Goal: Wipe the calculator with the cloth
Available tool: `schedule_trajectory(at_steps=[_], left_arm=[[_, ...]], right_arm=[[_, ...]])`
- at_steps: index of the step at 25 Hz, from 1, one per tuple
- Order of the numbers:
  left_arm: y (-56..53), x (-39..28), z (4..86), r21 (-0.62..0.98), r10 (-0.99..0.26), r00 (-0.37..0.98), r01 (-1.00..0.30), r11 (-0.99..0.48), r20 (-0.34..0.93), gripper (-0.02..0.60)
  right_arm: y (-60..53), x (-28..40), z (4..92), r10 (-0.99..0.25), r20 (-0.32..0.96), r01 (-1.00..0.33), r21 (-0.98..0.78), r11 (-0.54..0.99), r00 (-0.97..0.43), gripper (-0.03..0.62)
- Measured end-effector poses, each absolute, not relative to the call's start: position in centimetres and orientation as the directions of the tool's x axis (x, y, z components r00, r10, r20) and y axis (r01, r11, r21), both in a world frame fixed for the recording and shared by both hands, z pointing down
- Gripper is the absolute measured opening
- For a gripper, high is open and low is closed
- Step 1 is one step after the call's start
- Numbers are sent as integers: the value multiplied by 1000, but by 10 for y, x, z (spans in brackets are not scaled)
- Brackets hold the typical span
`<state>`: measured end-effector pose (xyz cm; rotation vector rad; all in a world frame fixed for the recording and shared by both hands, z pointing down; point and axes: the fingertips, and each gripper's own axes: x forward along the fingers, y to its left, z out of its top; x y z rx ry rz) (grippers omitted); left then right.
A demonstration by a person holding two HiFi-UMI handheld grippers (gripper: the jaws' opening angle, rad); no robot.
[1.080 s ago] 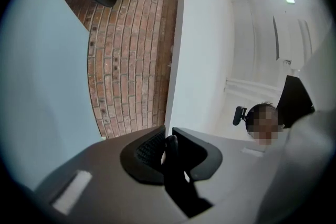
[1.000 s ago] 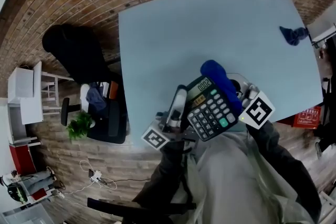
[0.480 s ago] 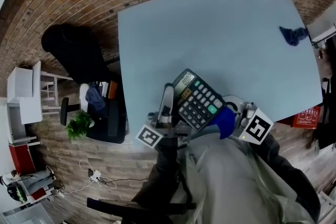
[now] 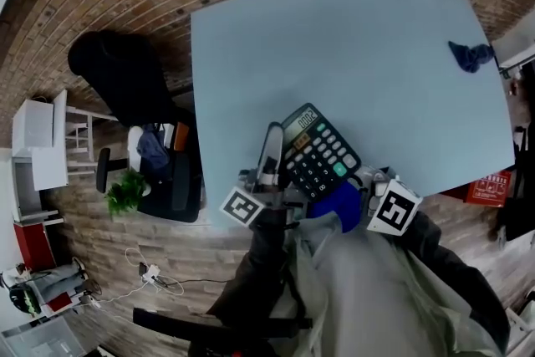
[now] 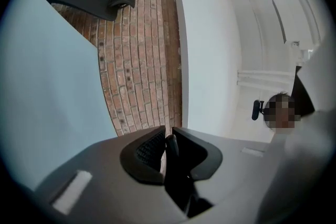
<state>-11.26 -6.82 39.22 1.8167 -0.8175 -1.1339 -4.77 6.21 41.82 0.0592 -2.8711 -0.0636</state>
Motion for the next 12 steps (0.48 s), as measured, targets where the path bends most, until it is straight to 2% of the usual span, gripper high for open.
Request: schedule_trajectory(at_steps=[1, 4, 7, 12], left_arm=[[-68, -117, 396, 892, -848, 375, -103, -440, -375, 46], [-70, -136, 414, 908, -870, 352, -109, -403, -344, 46], [-74, -143, 440, 913, -866, 399, -143, -383, -301, 46], [-89, -122, 511, 892, -812, 573, -306, -333, -107, 48]], right_arm=[[59, -43, 418, -64, 239, -58, 32, 998, -969, 46], [32, -13, 420, -231, 154, -253, -143, 957, -961, 46], [10, 28, 454, -314, 276, -365, -155, 918, -908, 48], [-10, 74, 540, -413, 498, -526, -105, 844, -762, 51]])
